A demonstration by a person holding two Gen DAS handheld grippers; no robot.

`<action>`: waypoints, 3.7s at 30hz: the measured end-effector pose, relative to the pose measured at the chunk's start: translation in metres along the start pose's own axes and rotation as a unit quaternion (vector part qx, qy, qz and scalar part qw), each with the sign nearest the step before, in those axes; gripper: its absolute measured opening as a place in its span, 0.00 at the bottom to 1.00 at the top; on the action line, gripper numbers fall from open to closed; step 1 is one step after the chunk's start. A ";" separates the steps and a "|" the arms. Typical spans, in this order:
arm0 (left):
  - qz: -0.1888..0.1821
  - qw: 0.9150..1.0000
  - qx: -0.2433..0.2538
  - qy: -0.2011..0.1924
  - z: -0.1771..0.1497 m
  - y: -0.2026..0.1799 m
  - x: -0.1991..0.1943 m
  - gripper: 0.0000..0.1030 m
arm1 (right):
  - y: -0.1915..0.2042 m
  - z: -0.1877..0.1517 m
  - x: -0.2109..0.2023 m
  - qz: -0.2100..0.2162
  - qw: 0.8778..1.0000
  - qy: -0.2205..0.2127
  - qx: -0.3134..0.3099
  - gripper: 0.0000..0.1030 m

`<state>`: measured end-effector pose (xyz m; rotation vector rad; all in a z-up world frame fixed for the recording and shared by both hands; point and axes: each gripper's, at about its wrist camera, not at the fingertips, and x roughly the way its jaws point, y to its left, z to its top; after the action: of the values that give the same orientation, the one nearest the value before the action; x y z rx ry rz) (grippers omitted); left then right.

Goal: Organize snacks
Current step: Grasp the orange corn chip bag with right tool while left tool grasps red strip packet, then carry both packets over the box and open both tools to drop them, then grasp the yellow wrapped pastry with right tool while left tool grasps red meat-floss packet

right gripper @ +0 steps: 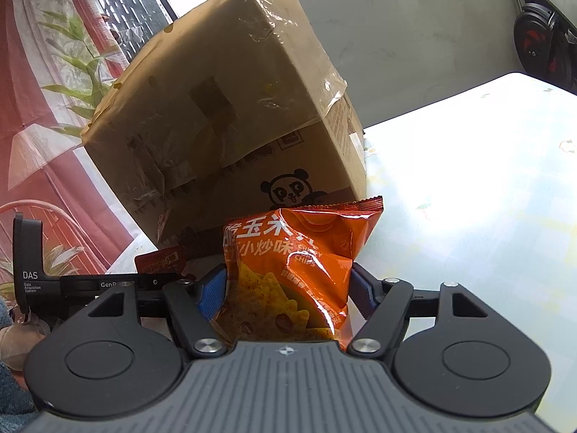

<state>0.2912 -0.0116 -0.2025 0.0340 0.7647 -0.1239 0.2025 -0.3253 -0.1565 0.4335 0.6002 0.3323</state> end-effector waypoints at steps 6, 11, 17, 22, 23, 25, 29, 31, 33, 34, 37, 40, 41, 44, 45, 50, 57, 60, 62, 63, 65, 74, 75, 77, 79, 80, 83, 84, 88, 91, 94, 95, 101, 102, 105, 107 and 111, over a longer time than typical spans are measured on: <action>-0.012 1.000 -0.014 -0.021 -0.006 0.000 -0.025 0.13 | -0.001 0.001 0.000 -0.001 1.000 -0.001 0.002 0.70; -0.020 0.999 -0.038 -0.029 -0.017 0.009 -0.046 0.13 | -0.004 0.000 0.000 -0.003 1.000 -0.003 0.008 0.70; -0.022 0.997 -0.065 -0.037 -0.020 0.023 -0.063 0.13 | -0.001 -0.001 0.001 -0.007 1.000 -0.002 0.002 0.70; -0.024 0.996 -0.067 -0.054 -0.016 0.025 -0.081 0.13 | 0.010 0.000 -0.003 -0.032 0.999 -0.002 -0.012 0.70; -0.022 0.996 -0.064 -0.060 -0.017 0.024 -0.085 0.13 | 0.012 0.001 -0.005 -0.034 0.999 -0.005 -0.015 0.70; -0.017 0.996 -0.054 -0.075 -0.014 0.022 -0.094 0.13 | 0.017 0.003 -0.012 -0.032 0.999 -0.011 -0.018 0.70; -0.023 0.993 -0.045 -0.105 -0.005 0.020 -0.114 0.13 | 0.025 0.014 -0.033 -0.028 0.999 -0.033 -0.028 0.70; -0.027 0.991 -0.042 -0.122 0.005 0.018 -0.123 0.13 | 0.031 0.022 -0.046 -0.019 0.998 -0.050 -0.035 0.70; -0.032 0.989 -0.043 -0.139 0.016 0.018 -0.132 0.13 | 0.038 0.033 -0.059 -0.009 0.997 -0.066 -0.044 0.70; -0.038 0.987 -0.040 -0.149 0.025 0.018 -0.137 0.13 | 0.041 0.040 -0.065 -0.005 0.996 -0.075 -0.048 0.70; -0.049 0.983 -0.025 -0.175 0.049 0.015 -0.149 0.13 | 0.054 0.064 -0.079 0.006 0.993 -0.102 -0.067 0.70; -0.059 0.979 -0.009 -0.197 0.079 0.007 -0.154 0.13 | 0.069 0.096 -0.086 0.019 0.988 -0.130 -0.085 0.70; -0.061 0.977 -0.006 -0.204 0.089 0.006 -0.155 0.13 | 0.073 0.108 -0.086 0.024 0.987 -0.135 -0.089 0.70; -0.074 0.975 -0.002 -0.209 0.120 -0.002 -0.155 0.13 | 0.092 0.141 -0.077 0.032 0.982 -0.148 -0.116 0.70; -0.077 0.974 -0.001 -0.211 0.130 -0.004 -0.152 0.13 | 0.100 0.154 -0.069 0.026 0.980 -0.148 -0.132 0.70; -0.053 0.976 0.018 -0.212 0.177 -0.021 -0.123 0.13 | 0.126 0.200 -0.002 -0.009 0.982 -0.121 -0.148 0.70; -0.006 0.986 0.039 -0.162 0.210 -0.041 -0.059 0.13 | 0.136 0.215 0.100 -0.109 0.981 -0.040 -0.156 0.70; -0.004 0.989 0.049 -0.140 0.213 -0.040 -0.043 0.24 | 0.136 0.212 0.117 -0.136 0.979 -0.013 -0.152 0.74; 0.006 0.988 0.042 -0.147 0.212 -0.035 -0.044 0.57 | 0.135 0.210 0.113 -0.135 0.980 -0.019 -0.144 0.77; 0.001 0.986 0.034 -0.161 0.207 -0.028 -0.048 0.69 | 0.134 0.209 0.106 -0.128 0.982 -0.027 -0.140 0.83; -0.006 0.985 0.021 -0.169 0.205 -0.020 -0.054 0.70 | 0.131 0.209 0.095 -0.125 0.982 -0.044 -0.137 0.91; -0.034 0.985 -0.009 -0.169 0.190 0.006 -0.088 0.70 | 0.120 0.201 0.040 -0.072 0.988 -0.086 -0.108 0.91; -0.037 0.985 -0.007 -0.171 0.185 0.008 -0.094 0.70 | 0.121 0.197 0.034 -0.066 0.988 -0.091 -0.110 0.91; -0.044 0.984 -0.004 -0.170 0.174 0.012 -0.105 0.70 | 0.124 0.187 0.020 -0.053 0.987 -0.099 -0.113 0.91; -0.048 0.985 -0.002 -0.166 0.159 0.019 -0.116 0.70 | 0.124 0.175 0.006 -0.038 0.987 -0.106 -0.115 0.91; -0.050 0.985 -0.003 -0.165 0.150 0.023 -0.120 0.70 | 0.124 0.169 -0.001 -0.035 0.986 -0.110 -0.117 0.91; -0.050 0.986 -0.004 -0.157 0.122 0.034 -0.128 0.70 | 0.125 0.143 -0.021 -0.031 0.982 -0.129 -0.133 0.91; -0.048 0.987 -0.006 -0.153 0.112 0.038 -0.129 0.70 | 0.125 0.132 -0.027 -0.030 0.981 -0.135 -0.136 0.91; -0.025 0.991 -0.019 -0.129 0.082 0.050 -0.123 0.70 | 0.119 0.094 -0.029 -0.028 0.985 -0.119 -0.125 0.90; -0.013 0.994 -0.030 -0.108 0.069 0.056 -0.113 0.70 | 0.114 0.064 -0.015 -0.039 0.988 -0.071 -0.128 0.90; -0.006 0.995 -0.034 -0.094 0.058 0.060 -0.105 0.70 | 0.108 0.038 0.004 -0.043 0.991 -0.012 -0.127 0.86; -0.006 0.995 -0.034 -0.093 0.057 0.060 -0.104 0.70 | 0.107 0.029 0.011 -0.049 0.990 0.009 -0.131 0.83; -0.003 0.996 -0.029 -0.082 0.048 0.052 -0.095 0.70 | 0.102 -0.003 0.041 -0.057 0.984 0.115 -0.121 0.68; -0.003 0.997 -0.028 -0.078 0.046 0.051 -0.093 0.70 | 0.101 -0.007 0.042 -0.057 0.983 0.122 -0.125 0.68; -0.003 0.997 -0.025 -0.067 0.040 0.047 -0.086 0.70 | 0.100 -0.016 0.043 -0.054 0.980 0.135 -0.139 0.68; -0.002 0.998 -0.023 -0.060 0.036 0.046 -0.083 0.70 | 0.101 -0.021 0.046 -0.052 0.978 0.142 -0.147 0.64; 0.000 0.999 -0.024 -0.047 0.028 0.044 -0.078 0.70 | 0.101 -0.023 0.047 -0.048 0.976 0.141 -0.160 0.45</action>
<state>0.2608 0.0380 -0.1289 -0.0174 0.6741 -0.1070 0.2068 -0.2118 -0.1468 0.0461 0.8269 0.3933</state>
